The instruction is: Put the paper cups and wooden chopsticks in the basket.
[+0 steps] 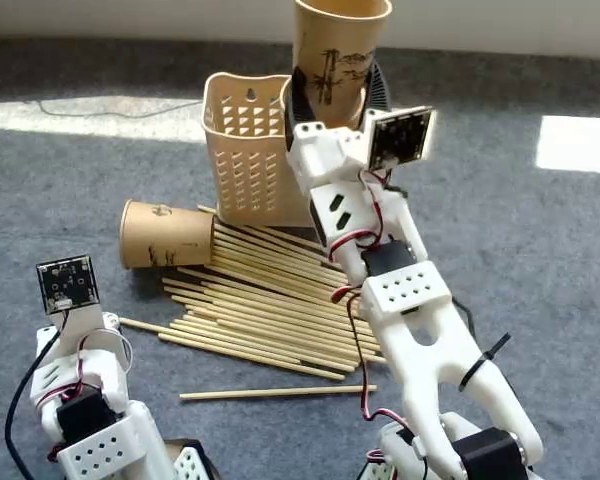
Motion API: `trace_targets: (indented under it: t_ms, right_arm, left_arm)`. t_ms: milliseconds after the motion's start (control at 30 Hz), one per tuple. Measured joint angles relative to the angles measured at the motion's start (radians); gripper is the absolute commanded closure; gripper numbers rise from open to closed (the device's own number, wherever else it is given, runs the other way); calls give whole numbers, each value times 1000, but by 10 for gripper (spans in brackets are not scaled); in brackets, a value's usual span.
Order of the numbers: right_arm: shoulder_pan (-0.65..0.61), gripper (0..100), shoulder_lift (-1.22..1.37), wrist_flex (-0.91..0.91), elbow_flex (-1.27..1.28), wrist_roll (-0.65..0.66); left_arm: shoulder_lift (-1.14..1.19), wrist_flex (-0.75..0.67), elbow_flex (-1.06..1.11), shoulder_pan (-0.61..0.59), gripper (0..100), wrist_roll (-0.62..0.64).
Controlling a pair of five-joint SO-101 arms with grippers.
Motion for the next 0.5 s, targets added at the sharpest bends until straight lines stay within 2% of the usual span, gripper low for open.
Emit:
trace_targets:
  t_ms: [400, 500]
  right_arm:
    - [0, 670, 0, -3, 52, 0]
    - [3, 670, -2, 51, 52, 0]
  left_arm:
    - [0, 0, 0, 0, 976, 0]
    - [0, 0, 0, 0, 976, 0]
